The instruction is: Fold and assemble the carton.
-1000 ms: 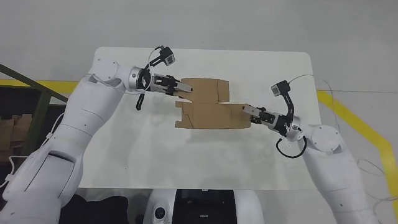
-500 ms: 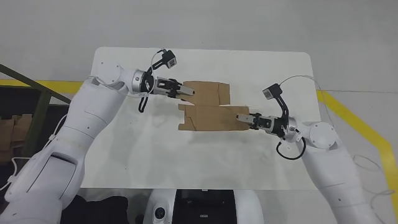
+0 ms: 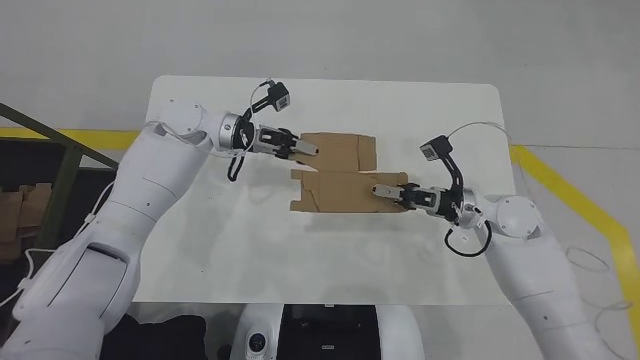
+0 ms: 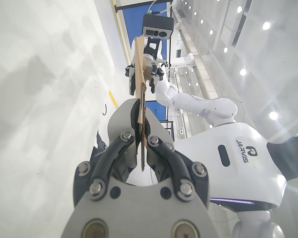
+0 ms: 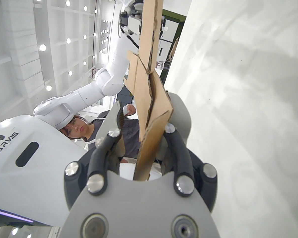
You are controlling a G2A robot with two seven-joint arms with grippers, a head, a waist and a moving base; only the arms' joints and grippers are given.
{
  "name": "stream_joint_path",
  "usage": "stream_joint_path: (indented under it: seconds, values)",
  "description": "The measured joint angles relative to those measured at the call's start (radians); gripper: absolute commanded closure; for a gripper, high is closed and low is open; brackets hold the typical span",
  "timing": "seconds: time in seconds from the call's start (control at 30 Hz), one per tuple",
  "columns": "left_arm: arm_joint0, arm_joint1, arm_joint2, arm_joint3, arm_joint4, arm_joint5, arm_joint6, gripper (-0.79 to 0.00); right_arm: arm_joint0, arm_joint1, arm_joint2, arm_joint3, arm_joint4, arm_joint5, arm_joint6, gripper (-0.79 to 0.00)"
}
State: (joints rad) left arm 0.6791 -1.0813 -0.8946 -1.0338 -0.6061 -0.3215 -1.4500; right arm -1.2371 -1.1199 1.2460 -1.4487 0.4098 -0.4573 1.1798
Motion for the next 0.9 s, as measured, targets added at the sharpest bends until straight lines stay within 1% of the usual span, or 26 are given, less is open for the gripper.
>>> stream_joint_path:
  seconds: [0.1, 0.17, 0.37, 0.4, 0.43, 0.47, 0.5, 0.7, 0.9]
  values:
    - [-0.002, -0.002, 0.001, 0.000, 0.007, 0.002, 0.001, 0.000, 0.007, 0.000, -0.008, 0.008, -0.007, 0.006, -0.001, -0.148]
    - [-0.005, -0.003, 0.001, -0.001, 0.013, 0.002, 0.003, 0.000, 0.012, 0.000, -0.013, 0.013, -0.011, 0.010, -0.004, 0.000]
    - [-0.008, -0.007, 0.002, 0.000, 0.039, -0.003, 0.022, 0.000, 0.022, 0.002, -0.023, 0.021, -0.013, 0.014, -0.002, 0.000]
    - [-0.008, -0.007, 0.002, 0.000, 0.040, -0.003, 0.024, -0.062, 0.023, 0.002, -0.024, 0.022, -0.014, 0.015, -0.002, 0.000]
    - [-0.007, -0.008, 0.001, 0.000, 0.041, -0.003, 0.026, -0.326, 0.024, 0.003, -0.024, 0.023, -0.014, 0.016, -0.002, 0.000]
    - [-0.007, -0.009, 0.000, 0.001, 0.042, -0.005, 0.027, -0.622, 0.024, 0.003, -0.025, 0.023, -0.014, 0.017, -0.002, 0.000]
    - [-0.007, -0.009, -0.001, 0.001, 0.042, -0.007, 0.030, -0.785, 0.025, 0.004, -0.026, 0.024, -0.014, 0.018, -0.002, 0.000]
    - [0.000, -0.010, -0.020, 0.009, 0.014, -0.018, 0.042, -0.785, 0.031, 0.005, -0.028, 0.034, -0.003, 0.032, -0.015, 0.000]
    - [0.027, -0.009, -0.041, 0.009, -0.019, -0.031, 0.056, -0.785, 0.035, 0.006, -0.034, 0.048, -0.009, 0.047, -0.043, 0.000]
